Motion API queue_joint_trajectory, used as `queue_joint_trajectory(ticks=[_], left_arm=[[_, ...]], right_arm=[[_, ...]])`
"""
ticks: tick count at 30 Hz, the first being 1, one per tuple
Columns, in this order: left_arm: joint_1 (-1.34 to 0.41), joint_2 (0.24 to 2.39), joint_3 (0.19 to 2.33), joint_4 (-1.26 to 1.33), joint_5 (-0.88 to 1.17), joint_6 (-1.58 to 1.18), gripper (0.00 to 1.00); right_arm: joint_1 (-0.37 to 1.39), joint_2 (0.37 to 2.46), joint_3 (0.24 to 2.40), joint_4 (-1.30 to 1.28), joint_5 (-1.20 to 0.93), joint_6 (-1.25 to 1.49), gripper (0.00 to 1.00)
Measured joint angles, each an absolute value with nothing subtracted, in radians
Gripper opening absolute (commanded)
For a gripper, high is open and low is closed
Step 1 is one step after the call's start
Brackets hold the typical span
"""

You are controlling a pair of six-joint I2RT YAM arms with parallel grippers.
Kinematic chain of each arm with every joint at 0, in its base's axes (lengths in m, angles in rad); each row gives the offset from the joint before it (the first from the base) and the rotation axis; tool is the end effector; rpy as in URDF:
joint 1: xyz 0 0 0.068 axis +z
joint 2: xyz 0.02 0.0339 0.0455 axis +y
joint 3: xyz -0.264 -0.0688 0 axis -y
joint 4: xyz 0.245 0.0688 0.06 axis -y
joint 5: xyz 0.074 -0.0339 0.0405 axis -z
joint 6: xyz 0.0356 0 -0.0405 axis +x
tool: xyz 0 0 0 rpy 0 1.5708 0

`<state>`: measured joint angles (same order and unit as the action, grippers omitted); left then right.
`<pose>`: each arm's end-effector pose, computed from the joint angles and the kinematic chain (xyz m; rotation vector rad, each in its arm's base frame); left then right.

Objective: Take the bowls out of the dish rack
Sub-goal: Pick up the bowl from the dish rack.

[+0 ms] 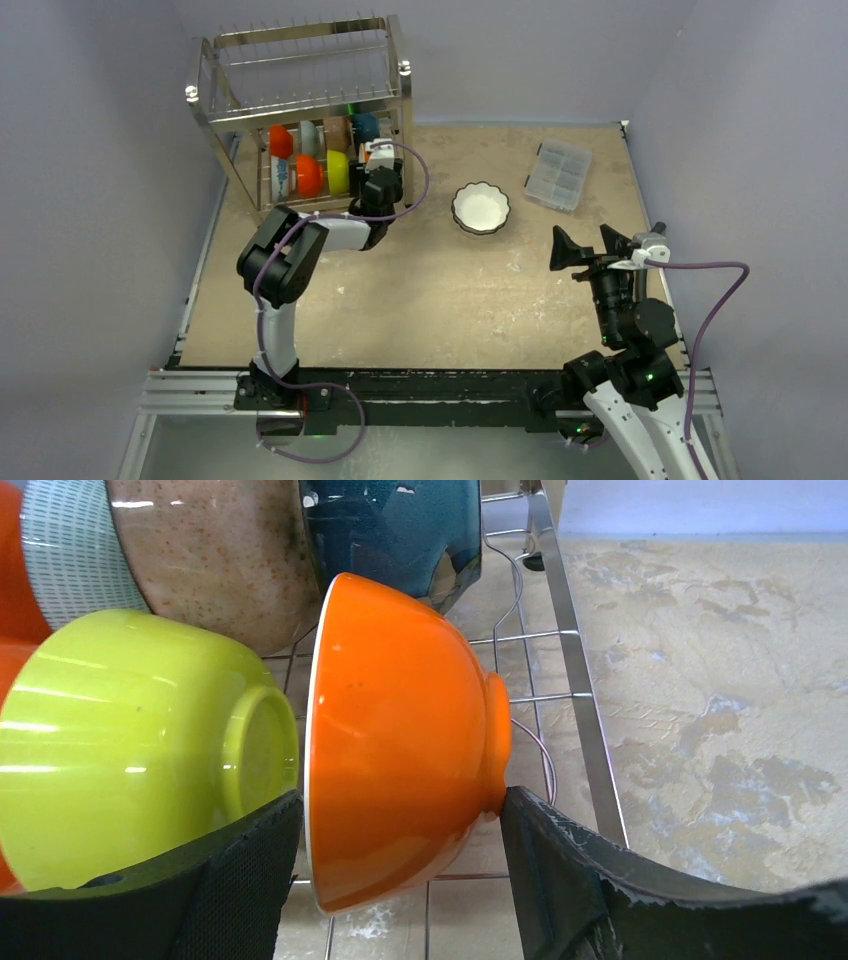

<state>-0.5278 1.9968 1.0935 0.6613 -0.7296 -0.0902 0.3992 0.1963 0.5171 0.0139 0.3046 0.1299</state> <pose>0.3795 -0.1938 0.1745 -0.1259 1.7506 0.2113 0.0747 0.0199 0.3346 0.0979 1.2528 0.2698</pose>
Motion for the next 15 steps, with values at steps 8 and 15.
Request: queue_joint_trajectory(ticks=[8,15], left_arm=[[-0.484,1.976,1.079,0.65,-0.637,-0.178,0.69],[-0.455,1.952,1.065,0.644,-0.579,-0.243,0.68]], right_arm=[[0.399,0.196,0.517,0.014,0.305,0.13,0.99],[0.399,0.196,0.517,0.014,0.305,0.13,0.99]])
